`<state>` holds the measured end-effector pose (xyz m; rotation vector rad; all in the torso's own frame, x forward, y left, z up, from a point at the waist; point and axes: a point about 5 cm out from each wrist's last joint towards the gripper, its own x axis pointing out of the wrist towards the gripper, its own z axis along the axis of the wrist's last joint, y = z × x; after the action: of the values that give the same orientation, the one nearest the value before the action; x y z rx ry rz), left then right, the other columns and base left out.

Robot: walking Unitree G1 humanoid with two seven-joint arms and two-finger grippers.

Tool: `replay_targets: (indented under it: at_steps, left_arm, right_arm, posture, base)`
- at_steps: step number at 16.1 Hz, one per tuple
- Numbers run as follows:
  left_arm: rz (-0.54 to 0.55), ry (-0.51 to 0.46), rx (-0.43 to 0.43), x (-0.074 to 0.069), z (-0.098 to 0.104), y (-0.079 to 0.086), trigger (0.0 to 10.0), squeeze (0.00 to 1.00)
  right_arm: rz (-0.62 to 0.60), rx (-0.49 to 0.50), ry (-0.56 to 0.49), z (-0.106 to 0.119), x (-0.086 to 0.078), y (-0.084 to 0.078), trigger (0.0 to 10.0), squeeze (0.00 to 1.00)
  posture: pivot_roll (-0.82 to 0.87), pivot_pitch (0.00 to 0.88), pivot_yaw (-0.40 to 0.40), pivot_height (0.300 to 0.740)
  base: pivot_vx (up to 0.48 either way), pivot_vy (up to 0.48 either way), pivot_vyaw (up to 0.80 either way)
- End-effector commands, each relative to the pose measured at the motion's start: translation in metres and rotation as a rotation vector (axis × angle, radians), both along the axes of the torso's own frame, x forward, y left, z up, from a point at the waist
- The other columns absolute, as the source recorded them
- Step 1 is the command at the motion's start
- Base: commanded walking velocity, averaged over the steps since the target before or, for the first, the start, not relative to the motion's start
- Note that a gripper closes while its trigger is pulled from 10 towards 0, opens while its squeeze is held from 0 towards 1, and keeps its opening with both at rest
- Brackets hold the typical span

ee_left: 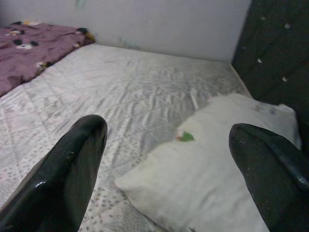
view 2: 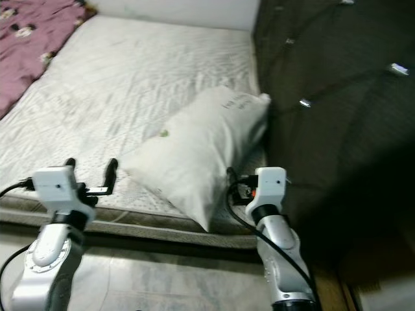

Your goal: Clean up the room

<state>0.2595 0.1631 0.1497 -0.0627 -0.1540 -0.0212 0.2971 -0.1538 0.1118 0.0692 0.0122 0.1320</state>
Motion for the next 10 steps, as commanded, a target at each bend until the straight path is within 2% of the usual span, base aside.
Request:
replay_targets:
  at_steps: [1, 5, 6, 10]
  left_arm:
    - [0.012, -0.005, 0.001, -0.0028, 0.0008, 0.0042, 10.0, 0.00]
    - [0.038, 0.017, -0.002, -0.0024, -0.0022, 0.0056, 10.0, 0.00]
    - [0.097, 0.053, 0.021, -0.0004, -0.0056, 0.0090, 10.0, 0.00]
    - [0.059, 0.040, 0.003, -0.0003, -0.0050, 0.0063, 10.0, 0.00]
  right_arm:
    - [0.010, 0.001, -0.009, 0.0013, -0.0003, 0.0023, 10.0, 0.00]
    - [0.011, 0.006, -0.007, 0.0007, -0.0005, 0.0020, 10.0, 0.00]
    - [0.010, 0.010, -0.005, 0.0004, -0.0004, 0.0020, 10.0, 0.00]
    - [0.012, 0.013, -0.005, -0.0003, -0.0003, 0.0022, 10.0, 0.00]
  posture:
    - [0.06, 0.198, -0.043, 0.740]
    - [0.06, 0.193, -0.042, 0.740]
    - [0.06, 0.191, -0.042, 0.740]
    - [0.07, 0.188, -0.041, 0.740]
  base:
    - [0.480, 0.000, 0.00]
    - [0.409, 0.000, 0.00]
    - [0.000, 0.000, 0.00]
    - [0.000, 0.000, 0.00]
